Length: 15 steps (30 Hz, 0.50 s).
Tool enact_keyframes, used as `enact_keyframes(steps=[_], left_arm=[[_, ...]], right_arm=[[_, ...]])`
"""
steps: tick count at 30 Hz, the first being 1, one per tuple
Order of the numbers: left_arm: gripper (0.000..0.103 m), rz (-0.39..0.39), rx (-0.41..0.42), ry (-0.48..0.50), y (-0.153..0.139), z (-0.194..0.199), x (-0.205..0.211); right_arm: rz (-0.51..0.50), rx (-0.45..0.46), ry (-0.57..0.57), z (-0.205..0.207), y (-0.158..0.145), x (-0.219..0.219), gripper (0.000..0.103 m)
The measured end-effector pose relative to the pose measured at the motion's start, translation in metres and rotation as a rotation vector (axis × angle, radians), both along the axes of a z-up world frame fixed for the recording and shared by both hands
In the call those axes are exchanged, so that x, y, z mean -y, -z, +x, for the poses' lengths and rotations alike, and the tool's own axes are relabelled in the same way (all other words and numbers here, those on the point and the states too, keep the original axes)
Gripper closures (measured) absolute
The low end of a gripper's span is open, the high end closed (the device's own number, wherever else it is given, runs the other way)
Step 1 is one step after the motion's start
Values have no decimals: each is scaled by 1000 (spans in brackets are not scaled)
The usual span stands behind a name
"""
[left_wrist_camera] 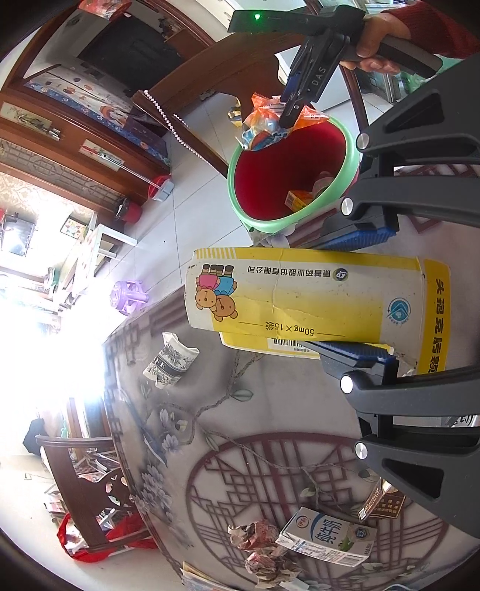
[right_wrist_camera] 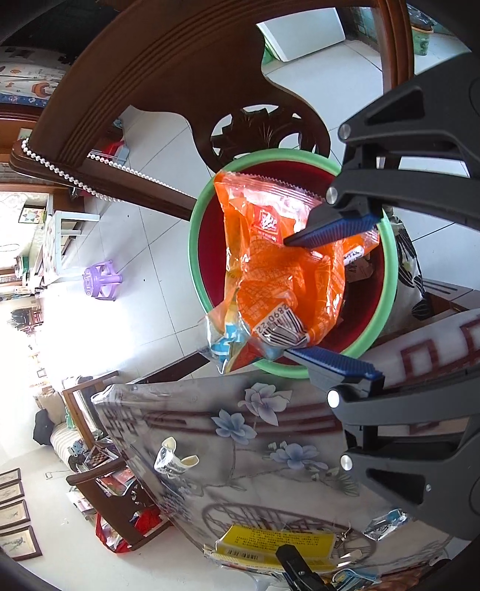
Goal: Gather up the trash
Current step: 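Open the right gripper to drop the orange bag while the left drops the yellow box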
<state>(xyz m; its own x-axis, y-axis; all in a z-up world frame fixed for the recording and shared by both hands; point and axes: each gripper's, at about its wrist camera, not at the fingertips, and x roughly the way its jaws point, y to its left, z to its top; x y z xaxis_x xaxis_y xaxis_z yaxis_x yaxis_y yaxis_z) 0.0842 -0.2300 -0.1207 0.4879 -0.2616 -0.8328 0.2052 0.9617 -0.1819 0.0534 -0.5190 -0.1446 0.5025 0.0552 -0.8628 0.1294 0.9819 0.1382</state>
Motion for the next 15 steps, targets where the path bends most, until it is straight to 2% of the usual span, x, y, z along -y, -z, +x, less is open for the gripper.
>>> enact_keyframes(steps=[4, 10, 15], left_arm=[[64, -2, -7, 8, 1, 0, 2], [64, 4, -9, 20, 1, -1, 6], [64, 6, -16, 28, 2, 0, 8]], right_arm=[[-20, -8, 0, 10, 19, 4, 51], [-50, -133, 13, 25, 72, 12, 51], [-42, -194, 3, 11, 92, 8, 51]])
